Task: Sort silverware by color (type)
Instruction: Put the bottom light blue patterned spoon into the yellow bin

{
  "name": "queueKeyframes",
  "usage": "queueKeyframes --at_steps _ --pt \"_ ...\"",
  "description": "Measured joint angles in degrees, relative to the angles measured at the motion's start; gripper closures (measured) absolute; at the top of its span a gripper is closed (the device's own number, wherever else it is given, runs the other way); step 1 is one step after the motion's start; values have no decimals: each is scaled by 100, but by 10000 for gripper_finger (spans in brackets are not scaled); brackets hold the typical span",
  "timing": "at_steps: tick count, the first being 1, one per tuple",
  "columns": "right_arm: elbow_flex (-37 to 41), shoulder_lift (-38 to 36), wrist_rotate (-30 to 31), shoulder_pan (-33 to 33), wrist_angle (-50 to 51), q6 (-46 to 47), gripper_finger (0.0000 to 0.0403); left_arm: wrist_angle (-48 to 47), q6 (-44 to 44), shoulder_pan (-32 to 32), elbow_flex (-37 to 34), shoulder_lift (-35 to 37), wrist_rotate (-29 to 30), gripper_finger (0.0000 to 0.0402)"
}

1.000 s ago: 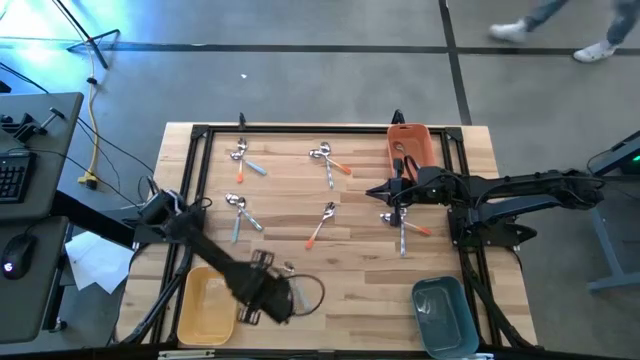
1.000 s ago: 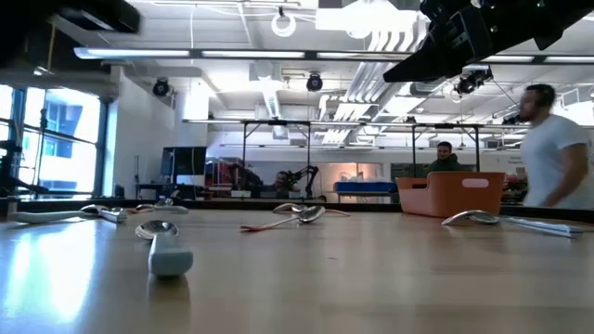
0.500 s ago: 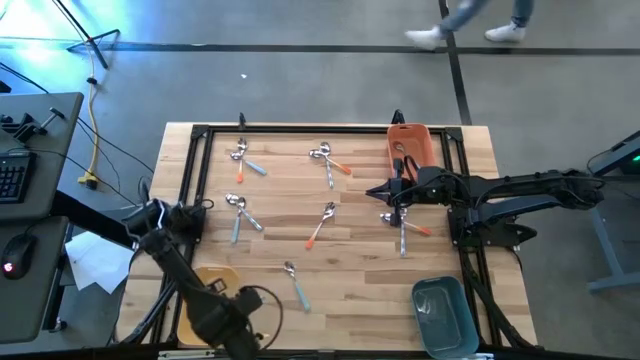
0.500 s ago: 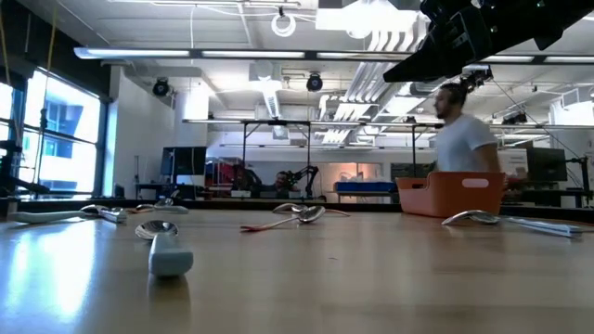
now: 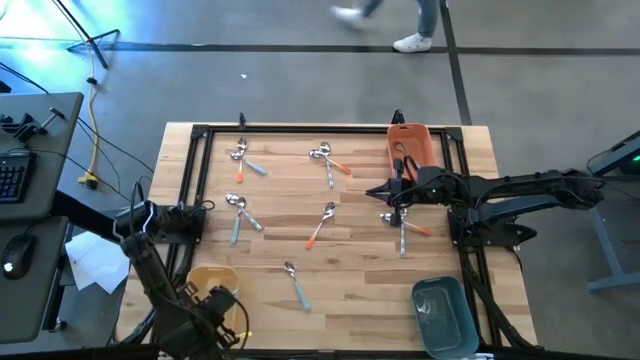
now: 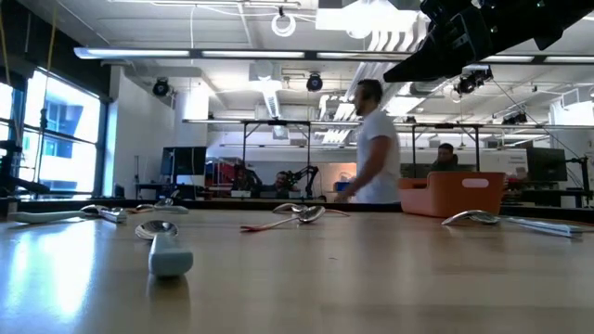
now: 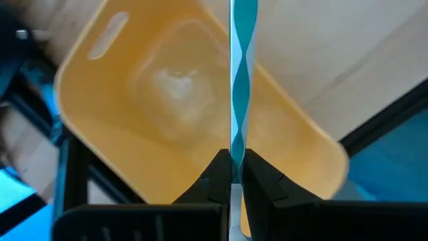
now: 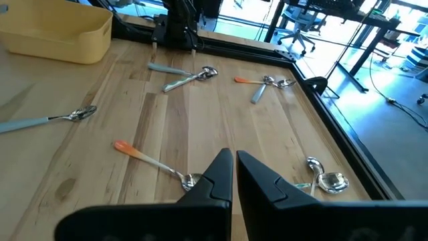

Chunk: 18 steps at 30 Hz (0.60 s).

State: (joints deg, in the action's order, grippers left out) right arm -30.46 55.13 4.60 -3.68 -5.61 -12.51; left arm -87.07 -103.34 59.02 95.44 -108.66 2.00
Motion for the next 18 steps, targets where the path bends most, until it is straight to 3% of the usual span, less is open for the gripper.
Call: queueKeyframes --at_steps 10,18 --pt "0 0 0 -29 -43 -82 396 80 -64 -14 -70 12 282 396" --pt "0 0 -2 -46 -76 -146 396 995 -404 7 -1249 729 271 396"
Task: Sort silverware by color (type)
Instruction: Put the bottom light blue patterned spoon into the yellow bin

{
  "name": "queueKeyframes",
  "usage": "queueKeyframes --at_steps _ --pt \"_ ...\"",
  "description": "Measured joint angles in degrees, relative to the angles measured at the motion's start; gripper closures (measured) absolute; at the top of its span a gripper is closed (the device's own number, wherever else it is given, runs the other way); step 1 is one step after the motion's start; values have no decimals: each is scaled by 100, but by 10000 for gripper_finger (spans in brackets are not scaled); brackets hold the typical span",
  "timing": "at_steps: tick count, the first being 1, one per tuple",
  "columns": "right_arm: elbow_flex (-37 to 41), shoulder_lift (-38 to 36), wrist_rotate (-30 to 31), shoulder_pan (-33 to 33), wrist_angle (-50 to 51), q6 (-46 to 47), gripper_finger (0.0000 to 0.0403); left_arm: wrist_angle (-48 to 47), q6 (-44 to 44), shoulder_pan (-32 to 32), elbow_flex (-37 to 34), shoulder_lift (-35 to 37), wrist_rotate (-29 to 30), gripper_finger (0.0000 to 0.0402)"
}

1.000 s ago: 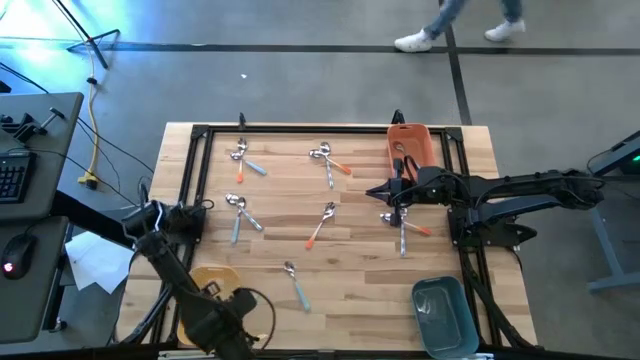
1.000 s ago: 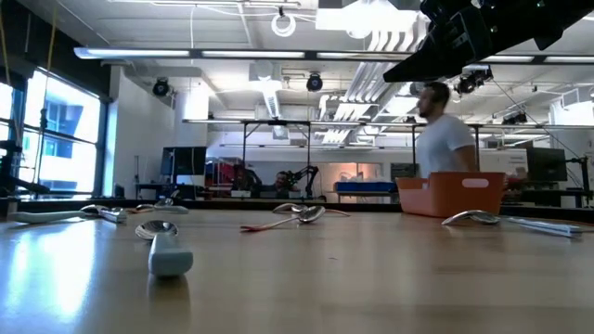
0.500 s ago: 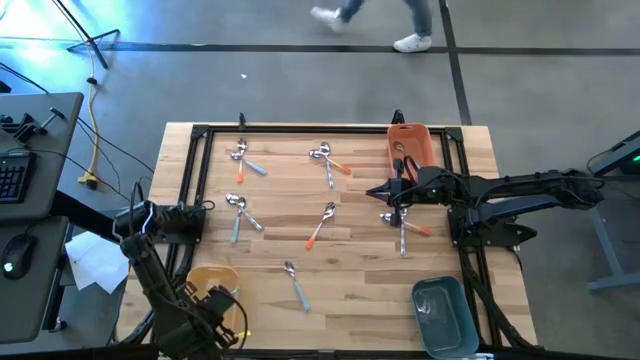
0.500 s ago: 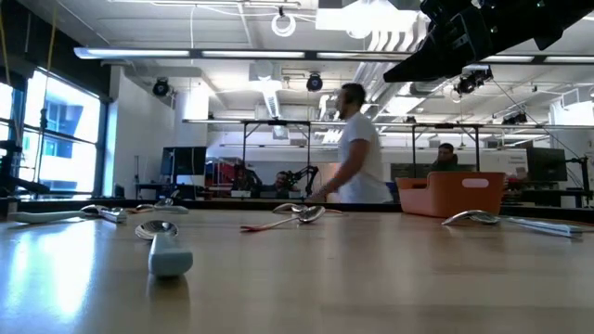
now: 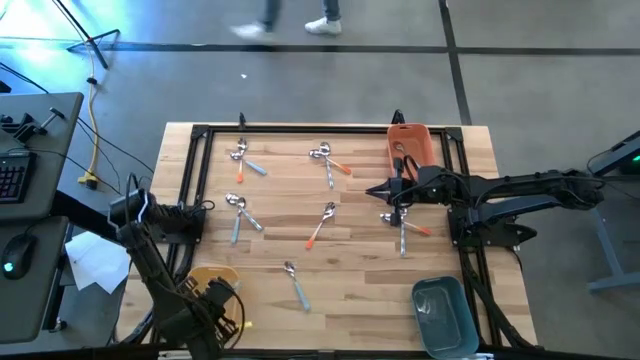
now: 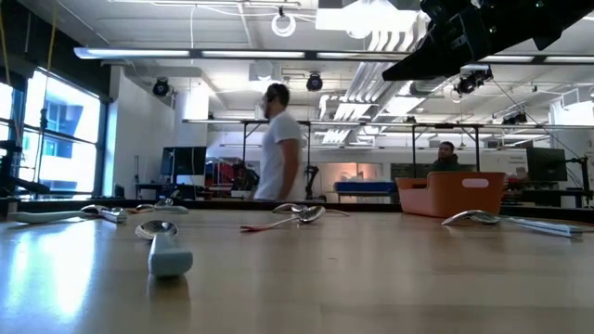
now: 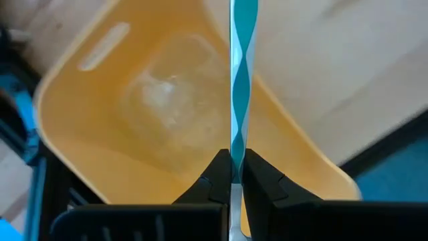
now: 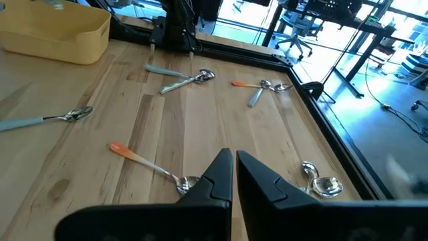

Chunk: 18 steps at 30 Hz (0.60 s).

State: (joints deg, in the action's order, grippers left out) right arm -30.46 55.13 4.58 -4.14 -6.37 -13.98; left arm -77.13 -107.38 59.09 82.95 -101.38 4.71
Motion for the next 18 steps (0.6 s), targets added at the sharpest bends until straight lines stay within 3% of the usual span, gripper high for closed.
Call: queueKeyframes --at_steps 10,18 --pt "0 0 0 0 -33 -16 396 1390 -414 -4 -1641 911 -344 396" --pt "0 -2 0 0 -33 -4 396 1596 -747 35 -2094 1085 -763 396"
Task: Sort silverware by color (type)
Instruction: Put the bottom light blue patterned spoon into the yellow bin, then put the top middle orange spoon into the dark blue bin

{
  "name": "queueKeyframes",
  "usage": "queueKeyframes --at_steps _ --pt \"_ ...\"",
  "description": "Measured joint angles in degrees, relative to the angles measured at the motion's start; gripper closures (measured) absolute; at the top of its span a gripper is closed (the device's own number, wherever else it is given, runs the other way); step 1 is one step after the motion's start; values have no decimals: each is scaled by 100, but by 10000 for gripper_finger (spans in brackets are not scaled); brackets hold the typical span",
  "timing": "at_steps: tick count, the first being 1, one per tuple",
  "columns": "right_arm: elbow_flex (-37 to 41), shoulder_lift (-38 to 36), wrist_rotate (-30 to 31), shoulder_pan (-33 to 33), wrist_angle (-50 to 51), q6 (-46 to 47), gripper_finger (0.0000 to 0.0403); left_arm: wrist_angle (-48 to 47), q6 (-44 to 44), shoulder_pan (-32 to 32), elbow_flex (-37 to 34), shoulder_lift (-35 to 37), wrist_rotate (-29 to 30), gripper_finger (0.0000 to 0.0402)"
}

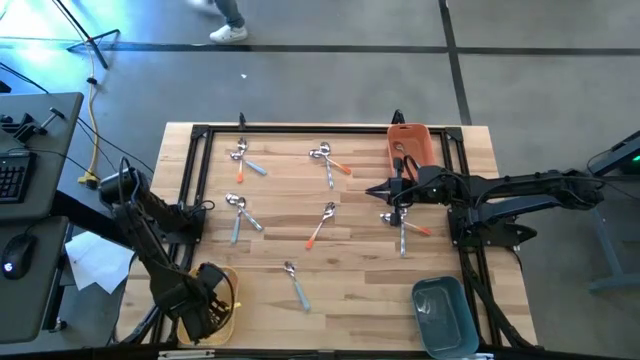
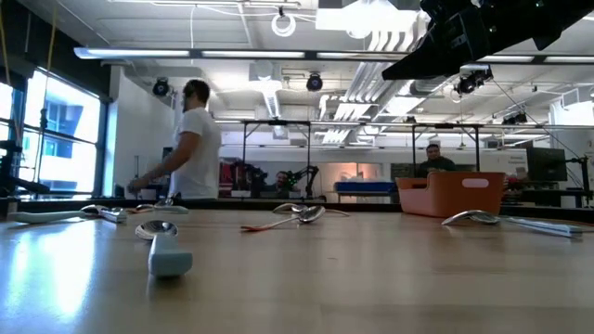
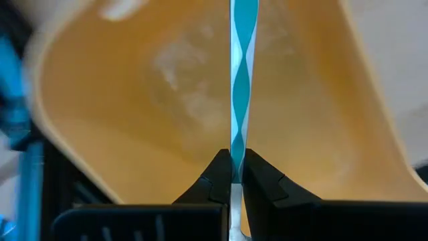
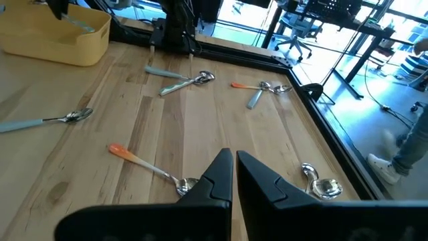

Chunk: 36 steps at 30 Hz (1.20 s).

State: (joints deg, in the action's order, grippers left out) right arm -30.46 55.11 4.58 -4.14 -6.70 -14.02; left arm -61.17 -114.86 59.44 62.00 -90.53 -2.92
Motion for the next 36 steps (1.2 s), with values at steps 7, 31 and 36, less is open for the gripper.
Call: queueKeyframes --at_steps 7,31,36 --pt "0 0 0 0 -7 20 396 377 112 -2 -35 -6 -8 396" --pt "0 0 0 0 -4 -2 396 1140 358 -249 -580 -26 358 359" --pt "0 -2 0 0 -38 -34 396 1150 414 -249 -580 -26 316 319"
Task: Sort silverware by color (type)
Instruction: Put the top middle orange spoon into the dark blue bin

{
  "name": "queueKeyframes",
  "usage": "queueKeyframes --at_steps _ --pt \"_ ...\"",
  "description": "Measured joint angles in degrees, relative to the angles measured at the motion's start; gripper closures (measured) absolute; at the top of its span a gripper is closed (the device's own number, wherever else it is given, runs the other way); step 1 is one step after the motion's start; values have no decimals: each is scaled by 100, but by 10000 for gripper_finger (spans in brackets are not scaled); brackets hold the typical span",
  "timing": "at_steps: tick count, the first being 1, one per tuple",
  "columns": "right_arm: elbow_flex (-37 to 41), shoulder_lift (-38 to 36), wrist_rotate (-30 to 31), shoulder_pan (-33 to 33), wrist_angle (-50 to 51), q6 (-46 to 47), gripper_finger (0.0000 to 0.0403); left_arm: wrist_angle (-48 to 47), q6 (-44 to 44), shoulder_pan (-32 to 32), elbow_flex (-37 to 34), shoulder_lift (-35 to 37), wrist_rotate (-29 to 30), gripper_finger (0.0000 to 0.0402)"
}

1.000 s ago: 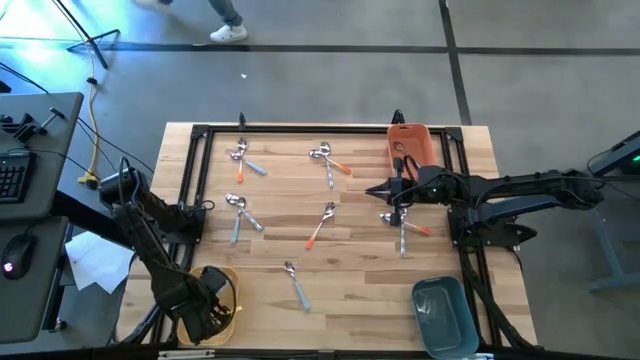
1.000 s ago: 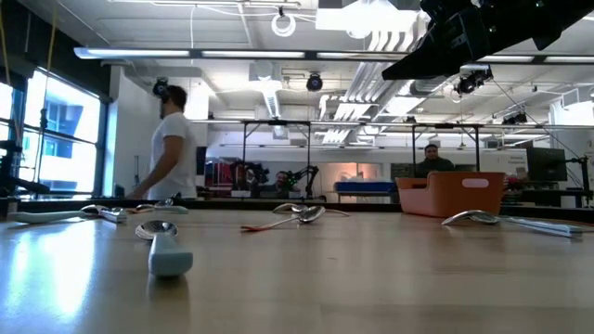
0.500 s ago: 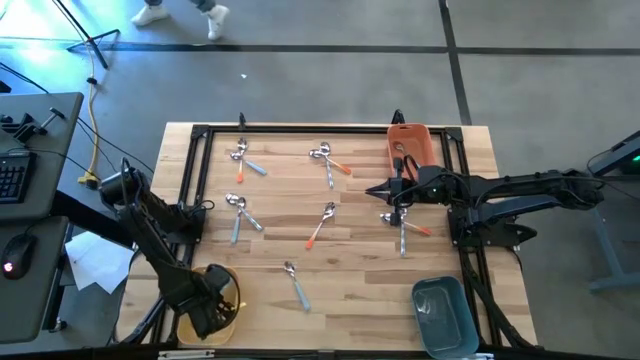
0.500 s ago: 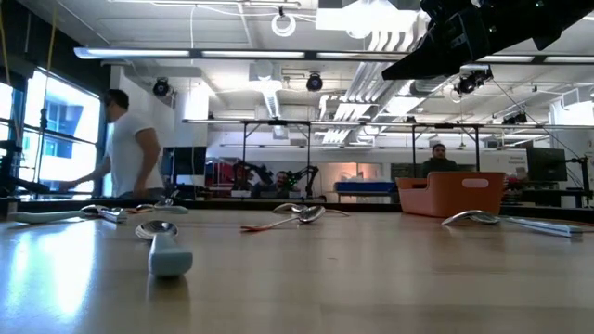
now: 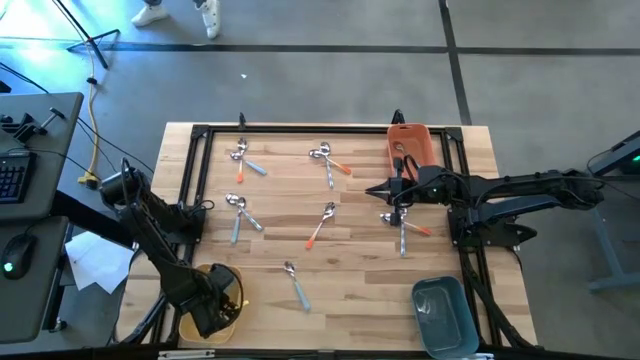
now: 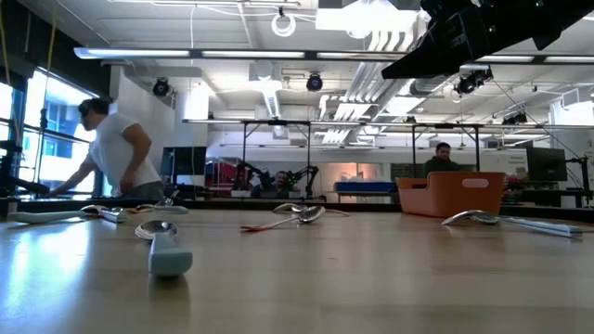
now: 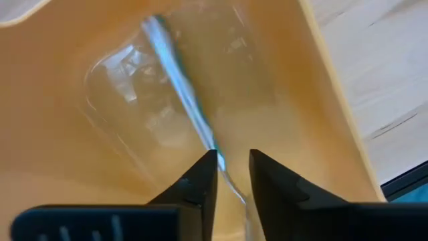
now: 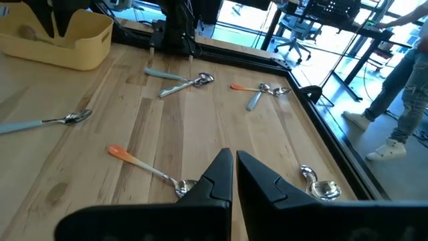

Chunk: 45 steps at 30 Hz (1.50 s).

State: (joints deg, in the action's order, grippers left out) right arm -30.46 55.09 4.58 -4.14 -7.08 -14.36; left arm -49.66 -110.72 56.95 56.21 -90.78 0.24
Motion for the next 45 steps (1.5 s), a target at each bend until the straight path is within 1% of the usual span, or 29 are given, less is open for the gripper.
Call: queueKeyframes --at_steps 3,5,8,10,12,15,18,21,23,25,27,30,33,36,41,45 --pt "0 0 0 0 0 -8 396 -98 123 0 74 0 -148 290" --pt "0 -1 0 0 -3 -1 396 -273 354 0 258 0 -208 275" --pt "0 -96 -13 35 175 61 396 -840 811 10 739 1 -276 269" --pt "0 -261 -36 144 613 219 396 -1288 859 69 1065 11 -16 274" --pt "0 -443 -13 292 1063 410 396 -1677 914 103 1341 11 372 284" --pt "57 -698 414 629 1255 671 396 -1721 1281 0 1528 14 1039 308" --pt "320 -856 791 1040 1185 701 396 -1481 2053 -338 1489 8 1694 339" --pt "740 -977 1155 1406 736 832 396 -1325 3046 -752 1467 -59 2354 371" --pt "1047 -995 1395 1645 421 1042 396 -1105 3809 -1079 1470 -64 2651 390" --pt "1289 -980 1589 1898 191 1234 396 -716 4628 -1416 1473 -111 2767 398" --pt "1441 -974 1799 2152 -34 1345 396 -375 5377 -1727 1471 -151 2738 398" --pt "1501 -977 2175 2552 -82 1452 396 -129 6098 -2110 1482 -304 2590 399" --pt "1452 -980 2475 2952 -91 1440 396 -451 6151 -2342 1471 -532 2604 401" --pt "1421 -983 2675 3288 -83 1411 396 -844 5907 -2388 1466 -828 2603 401" --pt "1419 -981 3065 3656 65 1413 396 -568 5614 -2380 1326 -1199 2530 401" --pt "1419 -981 3253 3817 54 1412 396 -562 5281 -2465 1107 -1298 2442 401"
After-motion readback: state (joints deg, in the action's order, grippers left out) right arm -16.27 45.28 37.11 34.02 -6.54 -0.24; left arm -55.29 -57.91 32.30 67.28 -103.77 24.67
